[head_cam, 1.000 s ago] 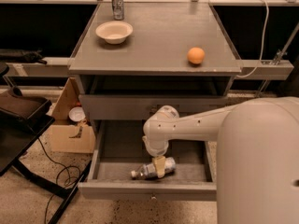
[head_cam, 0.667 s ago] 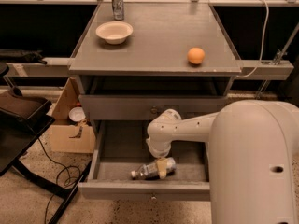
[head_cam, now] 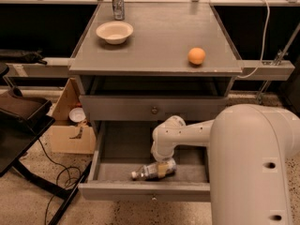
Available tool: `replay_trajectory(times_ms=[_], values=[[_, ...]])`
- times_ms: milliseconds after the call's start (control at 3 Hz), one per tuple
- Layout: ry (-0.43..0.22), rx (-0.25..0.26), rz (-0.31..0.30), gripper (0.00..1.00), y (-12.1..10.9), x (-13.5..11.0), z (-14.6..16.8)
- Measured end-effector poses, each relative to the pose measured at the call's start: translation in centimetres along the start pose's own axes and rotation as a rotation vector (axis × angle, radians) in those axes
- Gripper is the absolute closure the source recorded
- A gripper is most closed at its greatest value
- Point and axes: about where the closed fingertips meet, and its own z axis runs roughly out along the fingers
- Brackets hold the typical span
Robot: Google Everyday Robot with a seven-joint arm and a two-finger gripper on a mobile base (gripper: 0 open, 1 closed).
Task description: Pick blue plastic bottle from middle drawer and place on counter
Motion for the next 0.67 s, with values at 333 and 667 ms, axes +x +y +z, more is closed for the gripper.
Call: replay_trajectory(times_ms=[333, 667], values=[[0.000, 0.000, 0.000, 0.49, 0.01, 0.00, 0.03], [0.000, 0.000, 0.000, 0.72, 0.02, 0.00, 0.03]])
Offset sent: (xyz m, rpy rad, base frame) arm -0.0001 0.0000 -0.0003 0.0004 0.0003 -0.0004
